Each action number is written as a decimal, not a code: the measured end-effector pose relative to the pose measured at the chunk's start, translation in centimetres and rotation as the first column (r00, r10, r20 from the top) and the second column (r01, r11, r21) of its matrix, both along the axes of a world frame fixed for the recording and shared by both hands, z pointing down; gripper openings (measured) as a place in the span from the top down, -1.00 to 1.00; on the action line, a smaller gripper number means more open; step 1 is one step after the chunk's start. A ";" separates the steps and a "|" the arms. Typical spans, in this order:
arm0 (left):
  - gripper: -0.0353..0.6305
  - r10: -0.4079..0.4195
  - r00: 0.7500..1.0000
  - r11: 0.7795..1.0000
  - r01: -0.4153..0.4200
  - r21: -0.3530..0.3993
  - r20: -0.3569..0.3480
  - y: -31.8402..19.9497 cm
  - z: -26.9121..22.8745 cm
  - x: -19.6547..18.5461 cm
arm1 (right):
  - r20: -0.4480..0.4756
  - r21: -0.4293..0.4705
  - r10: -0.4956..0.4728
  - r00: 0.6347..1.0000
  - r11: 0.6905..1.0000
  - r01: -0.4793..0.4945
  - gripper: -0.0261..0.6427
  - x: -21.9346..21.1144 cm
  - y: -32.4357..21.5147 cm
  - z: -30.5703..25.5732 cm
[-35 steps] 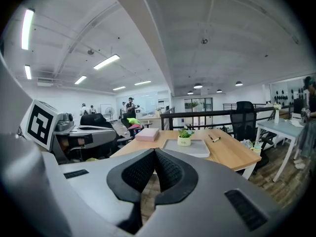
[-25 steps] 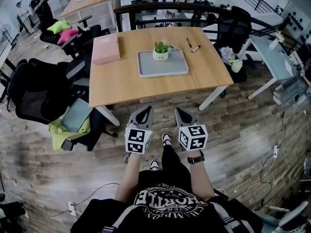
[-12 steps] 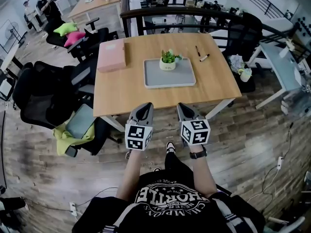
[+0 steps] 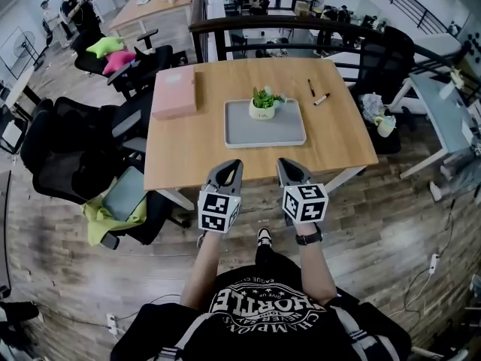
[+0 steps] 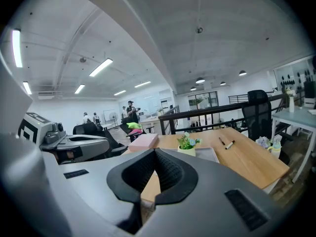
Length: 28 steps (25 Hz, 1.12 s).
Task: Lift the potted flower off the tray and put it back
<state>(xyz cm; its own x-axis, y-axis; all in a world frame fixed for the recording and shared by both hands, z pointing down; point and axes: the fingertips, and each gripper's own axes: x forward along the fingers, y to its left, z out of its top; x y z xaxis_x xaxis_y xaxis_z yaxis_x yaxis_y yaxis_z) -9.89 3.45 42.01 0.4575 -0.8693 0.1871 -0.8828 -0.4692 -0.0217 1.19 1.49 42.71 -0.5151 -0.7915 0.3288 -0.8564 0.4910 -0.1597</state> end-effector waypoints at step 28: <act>0.85 -0.098 0.995 0.995 0.098 -0.031 -0.014 -11.8 1.7 5.0 | 0.070 -0.050 -0.045 0.997 0.998 0.048 0.86 5.4 -12.7 1.7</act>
<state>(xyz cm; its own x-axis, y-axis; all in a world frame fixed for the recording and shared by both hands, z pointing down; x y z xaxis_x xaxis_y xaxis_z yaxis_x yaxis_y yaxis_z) -4.94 -8.33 43.70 0.3733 -0.9042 0.2076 -0.9247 -0.3806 0.0050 6.58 -11.17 44.39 -0.5738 -0.7492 0.3308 -0.8189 0.5196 -0.2439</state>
